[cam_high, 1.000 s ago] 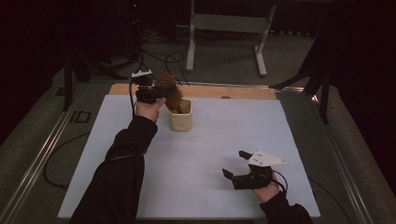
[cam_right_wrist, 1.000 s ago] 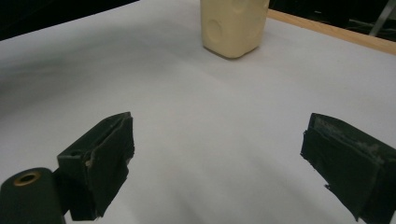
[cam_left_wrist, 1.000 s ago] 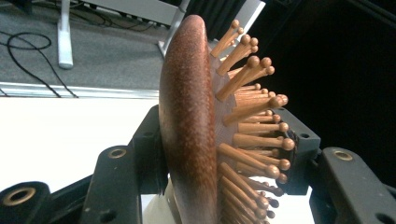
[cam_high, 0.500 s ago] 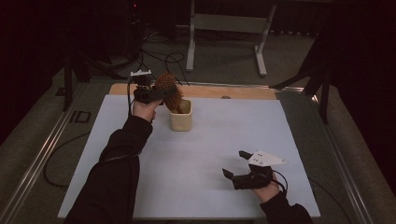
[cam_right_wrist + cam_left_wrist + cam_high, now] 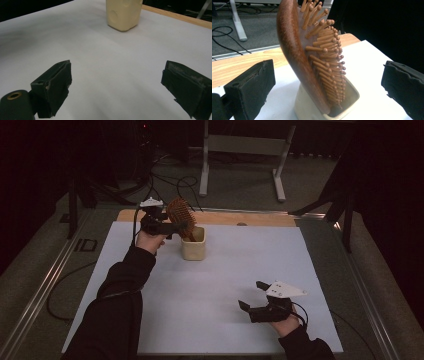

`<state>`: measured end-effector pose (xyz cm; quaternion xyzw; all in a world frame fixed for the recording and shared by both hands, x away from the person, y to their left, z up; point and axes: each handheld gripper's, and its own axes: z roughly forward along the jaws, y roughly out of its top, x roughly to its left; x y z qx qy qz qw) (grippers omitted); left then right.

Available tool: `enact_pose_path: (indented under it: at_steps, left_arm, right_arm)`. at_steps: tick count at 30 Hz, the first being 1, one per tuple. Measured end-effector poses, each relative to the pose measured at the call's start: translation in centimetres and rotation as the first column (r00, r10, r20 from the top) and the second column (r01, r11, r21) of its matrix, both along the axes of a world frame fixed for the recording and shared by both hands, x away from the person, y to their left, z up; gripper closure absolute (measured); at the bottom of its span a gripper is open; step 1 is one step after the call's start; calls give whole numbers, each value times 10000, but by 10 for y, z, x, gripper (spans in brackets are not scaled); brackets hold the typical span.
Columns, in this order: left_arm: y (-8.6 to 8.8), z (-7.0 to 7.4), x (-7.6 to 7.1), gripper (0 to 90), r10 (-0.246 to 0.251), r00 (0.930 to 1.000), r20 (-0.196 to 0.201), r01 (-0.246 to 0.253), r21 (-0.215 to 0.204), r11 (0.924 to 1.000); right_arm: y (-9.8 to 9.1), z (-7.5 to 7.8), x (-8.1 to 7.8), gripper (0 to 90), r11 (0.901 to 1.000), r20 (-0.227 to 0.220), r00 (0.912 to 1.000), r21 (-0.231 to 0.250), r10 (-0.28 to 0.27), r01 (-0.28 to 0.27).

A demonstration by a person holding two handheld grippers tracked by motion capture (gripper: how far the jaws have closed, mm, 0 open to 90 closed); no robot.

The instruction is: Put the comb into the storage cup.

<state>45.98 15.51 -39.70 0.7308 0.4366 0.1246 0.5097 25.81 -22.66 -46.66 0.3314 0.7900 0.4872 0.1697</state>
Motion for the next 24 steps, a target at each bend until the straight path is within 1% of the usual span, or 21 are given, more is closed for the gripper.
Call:
enact_pose_path:
  at_steps: [2, 3, 4, 5, 6, 7, 8, 9, 10, 13, 14, 18, 22, 24]
  left_arm:
    - [0, 0, -2, 1, -69, 10000, -39, 69, 128, 9999]
    - [-1, 0, -3, 1, -134, 9999, 33, 133, 253, 9996]
    - [-1, 0, -3, 1, -134, 9999, 33, 133, 253, 9996]
    - [-2, 0, -6, 1, -194, 9995, 243, 183, 463, 9988]
    - [-3, 1, -7, 1, -219, 9996, 204, 207, 551, 9983]
    - [-3, 1, -8, 1, -257, 9993, 257, 243, 552, 9982]
    - [-2, 1, -9, 1, -321, 9992, 224, 309, 528, 9981]
    - [-3, 2, -9, 1, -357, 9993, 105, 351, 548, 9979]
    - [-3, 2, -10, 1, -448, 9989, 116, 442, 511, 9977]
    - [-3, 3, -14, 1, -634, 9978, 178, 620, 710, 9955]
    - [-3, 3, -15, 1, -681, 9975, 169, 668, 705, 9953]
    - [0, 3, -19, 1, -727, 9971, 229, 706, 820, 9941]
    - [4, 2, -23, 1, -773, 9969, 122, 761, 805, 9938]
    - [5, 3, -25, 1, -808, 9966, 187, 790, 826, 9934]
  right_arm:
    - [0, 0, 0, 85, 10000, 10, 10000, -9, -4, 4]
    - [0, 0, 0, 85, 10000, 8, 10000, -9, -2, 2]
    - [-1, 0, 0, 85, 10000, 10, 10000, -24, 1, -1]
    - [-1, 0, 0, 85, 10000, 7, 10000, -48, -9, 9]
    - [-1, 0, 1, 85, 10000, 4, 10000, -56, -10, 10]
    - [-1, -1, 1, 85, 10000, 0, 10000, -53, 4, -4]
    - [-1, -1, 1, 85, 10000, -1, 10000, -68, 8, -8]
    - [-1, -1, 0, 85, 10000, -6, 10000, -86, 5, -5]
    - [-1, 0, 0, 85, 10000, 6, 10000, -73, 12, -12]
    - [-2, 0, 0, 85, 10000, 15, 10000, -40, 22, -22]
    - [-2, 0, 0, 85, 10000, 15, 10000, -20, 27, -27]
    - [-1, 0, 0, 85, 10000, 18, 10000, 9, 26, -26]
    - [-1, 0, 0, 85, 10000, -1, 10000, 12, 32, -32]
    - [-1, 0, 0, 85, 10000, 27, 10000, 35, 32, -32]
